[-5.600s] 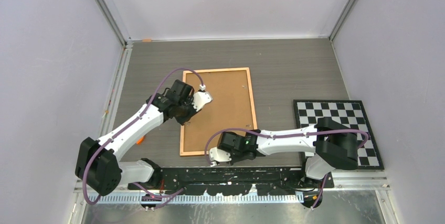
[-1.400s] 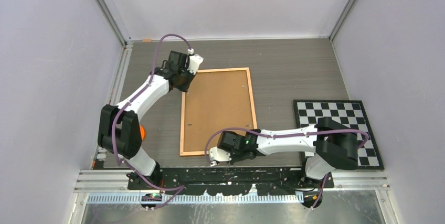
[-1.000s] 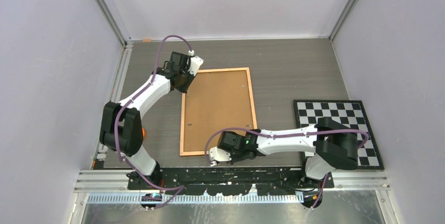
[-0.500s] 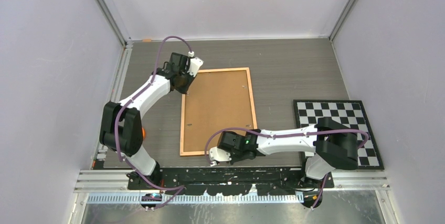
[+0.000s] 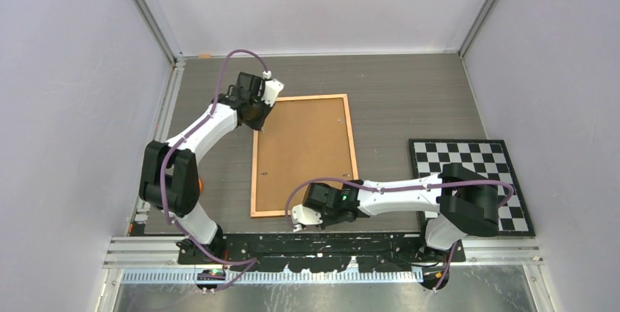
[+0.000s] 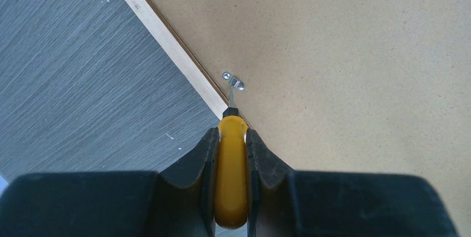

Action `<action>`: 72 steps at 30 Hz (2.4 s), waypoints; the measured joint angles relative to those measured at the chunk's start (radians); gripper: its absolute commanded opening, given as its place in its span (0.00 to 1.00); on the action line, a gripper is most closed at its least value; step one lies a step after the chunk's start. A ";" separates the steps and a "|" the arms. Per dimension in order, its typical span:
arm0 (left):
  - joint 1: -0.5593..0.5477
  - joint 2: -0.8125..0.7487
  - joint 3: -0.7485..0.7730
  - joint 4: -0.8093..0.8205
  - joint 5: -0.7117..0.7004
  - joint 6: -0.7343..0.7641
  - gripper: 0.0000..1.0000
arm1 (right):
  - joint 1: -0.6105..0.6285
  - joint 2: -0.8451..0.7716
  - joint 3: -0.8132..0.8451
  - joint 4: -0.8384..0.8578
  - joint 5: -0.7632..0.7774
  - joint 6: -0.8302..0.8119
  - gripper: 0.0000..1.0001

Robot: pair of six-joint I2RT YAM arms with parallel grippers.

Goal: Take the photo out of the frame

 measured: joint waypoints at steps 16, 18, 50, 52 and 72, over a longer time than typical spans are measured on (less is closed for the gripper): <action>0.000 0.024 0.031 -0.013 0.006 -0.011 0.00 | 0.000 0.000 0.000 0.000 0.000 0.000 0.27; 0.000 0.026 0.033 -0.013 0.006 -0.012 0.00 | 0.000 0.000 0.000 0.000 0.000 0.000 0.27; -0.005 0.075 0.129 -0.027 0.168 -0.089 0.00 | -0.044 -0.008 0.002 -0.001 -0.031 0.007 0.57; 0.002 0.034 0.129 -0.050 0.182 -0.097 0.00 | -0.095 -0.021 0.010 -0.013 -0.063 0.023 0.59; 0.052 -0.347 -0.027 -0.118 0.267 -0.159 0.00 | -0.780 -0.113 0.180 0.081 -0.217 0.646 0.64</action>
